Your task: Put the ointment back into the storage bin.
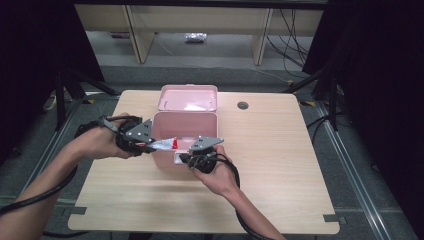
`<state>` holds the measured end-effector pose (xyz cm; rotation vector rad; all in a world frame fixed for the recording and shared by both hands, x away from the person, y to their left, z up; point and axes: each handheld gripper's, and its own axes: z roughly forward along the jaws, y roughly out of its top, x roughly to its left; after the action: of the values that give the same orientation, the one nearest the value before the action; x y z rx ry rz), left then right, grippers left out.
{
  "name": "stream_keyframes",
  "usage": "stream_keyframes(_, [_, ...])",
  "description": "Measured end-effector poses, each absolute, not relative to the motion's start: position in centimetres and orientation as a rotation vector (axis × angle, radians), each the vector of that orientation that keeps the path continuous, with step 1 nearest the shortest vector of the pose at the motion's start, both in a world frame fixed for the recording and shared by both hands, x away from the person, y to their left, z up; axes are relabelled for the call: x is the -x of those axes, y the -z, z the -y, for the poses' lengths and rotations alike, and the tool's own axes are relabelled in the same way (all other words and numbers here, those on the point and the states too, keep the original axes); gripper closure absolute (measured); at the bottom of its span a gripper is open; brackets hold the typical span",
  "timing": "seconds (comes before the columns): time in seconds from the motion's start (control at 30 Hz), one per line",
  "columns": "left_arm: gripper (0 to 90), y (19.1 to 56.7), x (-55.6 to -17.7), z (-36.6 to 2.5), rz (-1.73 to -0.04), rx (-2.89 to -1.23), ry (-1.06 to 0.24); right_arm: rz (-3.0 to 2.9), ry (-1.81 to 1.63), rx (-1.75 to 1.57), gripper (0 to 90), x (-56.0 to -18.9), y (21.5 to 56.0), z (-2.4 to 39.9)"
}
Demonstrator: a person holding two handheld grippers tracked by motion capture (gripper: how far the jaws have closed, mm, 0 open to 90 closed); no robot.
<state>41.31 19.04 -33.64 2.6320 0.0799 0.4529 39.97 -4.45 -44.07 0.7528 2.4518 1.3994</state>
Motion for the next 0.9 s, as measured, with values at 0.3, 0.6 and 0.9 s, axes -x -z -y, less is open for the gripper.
stream_keyframes(0.3, [71.3,33.4,-42.4,-18.1,-0.053,-2.645,-0.466,-2.467,-1.387,-0.749,90.0,-39.9,44.0,4.6])
stream_keyframes(0.6, [71.3,33.4,-43.2,-17.1,-0.056,-2.631,-0.456,-2.476,-1.392,-0.787,90.0,-39.8,44.0,4.5])
stream_keyframes(0.9, [71.3,33.5,-44.3,-16.4,-0.024,-2.667,-0.463,-2.476,-1.392,-0.779,90.0,-39.8,44.0,4.6])
